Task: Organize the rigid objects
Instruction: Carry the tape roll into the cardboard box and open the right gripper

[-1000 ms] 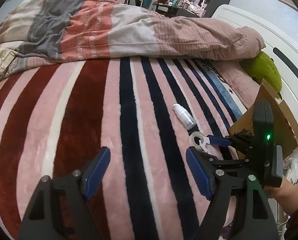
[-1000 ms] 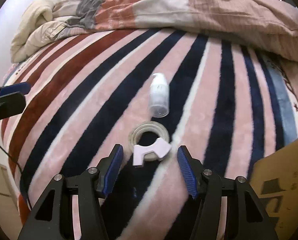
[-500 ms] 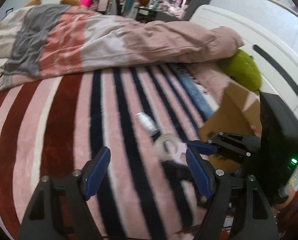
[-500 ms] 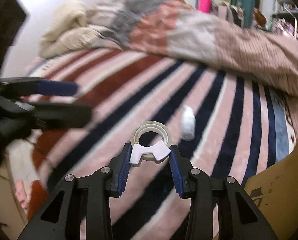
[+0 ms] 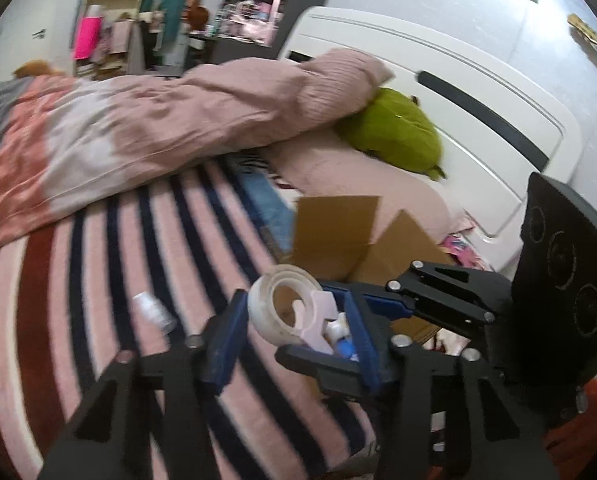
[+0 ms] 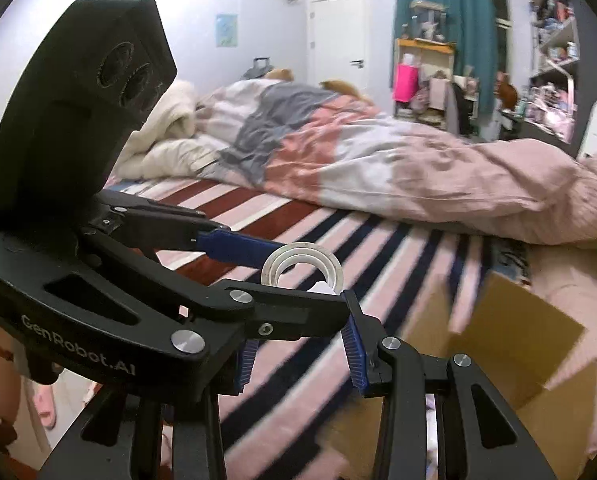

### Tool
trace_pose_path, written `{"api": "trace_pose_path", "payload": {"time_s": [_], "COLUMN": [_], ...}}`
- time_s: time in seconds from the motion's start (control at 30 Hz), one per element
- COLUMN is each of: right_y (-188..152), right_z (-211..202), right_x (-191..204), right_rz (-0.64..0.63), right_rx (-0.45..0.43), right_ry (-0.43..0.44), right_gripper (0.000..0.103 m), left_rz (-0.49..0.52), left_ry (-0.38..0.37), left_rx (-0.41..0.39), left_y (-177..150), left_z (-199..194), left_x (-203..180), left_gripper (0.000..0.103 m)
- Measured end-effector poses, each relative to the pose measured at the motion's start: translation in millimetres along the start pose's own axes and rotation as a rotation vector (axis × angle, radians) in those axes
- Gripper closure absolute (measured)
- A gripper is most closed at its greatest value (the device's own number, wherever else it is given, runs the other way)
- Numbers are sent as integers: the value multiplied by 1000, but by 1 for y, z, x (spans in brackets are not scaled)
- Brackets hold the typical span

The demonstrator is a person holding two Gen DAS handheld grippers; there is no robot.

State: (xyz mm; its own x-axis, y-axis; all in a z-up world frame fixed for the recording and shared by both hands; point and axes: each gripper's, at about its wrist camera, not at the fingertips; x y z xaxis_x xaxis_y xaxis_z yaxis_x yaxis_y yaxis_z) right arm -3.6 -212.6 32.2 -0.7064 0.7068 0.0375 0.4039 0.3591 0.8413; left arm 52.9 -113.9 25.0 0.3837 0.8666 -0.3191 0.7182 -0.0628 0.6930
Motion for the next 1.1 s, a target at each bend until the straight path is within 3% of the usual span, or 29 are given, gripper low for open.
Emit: {"api": "trace_pose_path", "payload": {"time_s": [0.3,0.53,0.57,0.63,0.67,0.73,0.9,1.1], "right_y": [-30,-48,-49,-50,-51,-50,-41,-24], "right_z": [-30,-36,-35,-34,-34,-36,-39,-32], "right_x": [-72,-94,-95,-95,-95,-92,-82,-56], "right_rz": [111,136,133,132,133,137,123,75], "right_rx": [34,93,97,105,108,99,87,82], "right_ry": [-84,-110,-112,-121,-126,-135,-128,-121], "right_gripper": [70,70,69,68,65,37,36,36], "left_rz": [84,98,101,112,118,131,102,53], "left_ry": [-40,-45,-42,-20,-5,12,14,75], "left_rx": [103,161,163,168,162,147,101,23], "left_y": [22,23,23,22,21,20,19,10], "left_z": [70,97,98,96,95,88,63,16], "left_x": [-55,-69,-69,-70,-71,-70,-58,-27], "left_gripper": [64,64,63,42,37,34,32,31]}}
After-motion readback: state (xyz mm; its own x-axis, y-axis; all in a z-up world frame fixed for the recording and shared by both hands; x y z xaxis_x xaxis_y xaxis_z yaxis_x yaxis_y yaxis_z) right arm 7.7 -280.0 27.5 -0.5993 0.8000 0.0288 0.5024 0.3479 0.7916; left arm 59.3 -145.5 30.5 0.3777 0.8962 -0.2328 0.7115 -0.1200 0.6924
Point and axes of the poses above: each gripper's, at about its wrist camera, not at the fingertips, and z roughly the way its jaws point, x to its left, y to its top, and after that the axes turned 1 degree about -z, right-handed
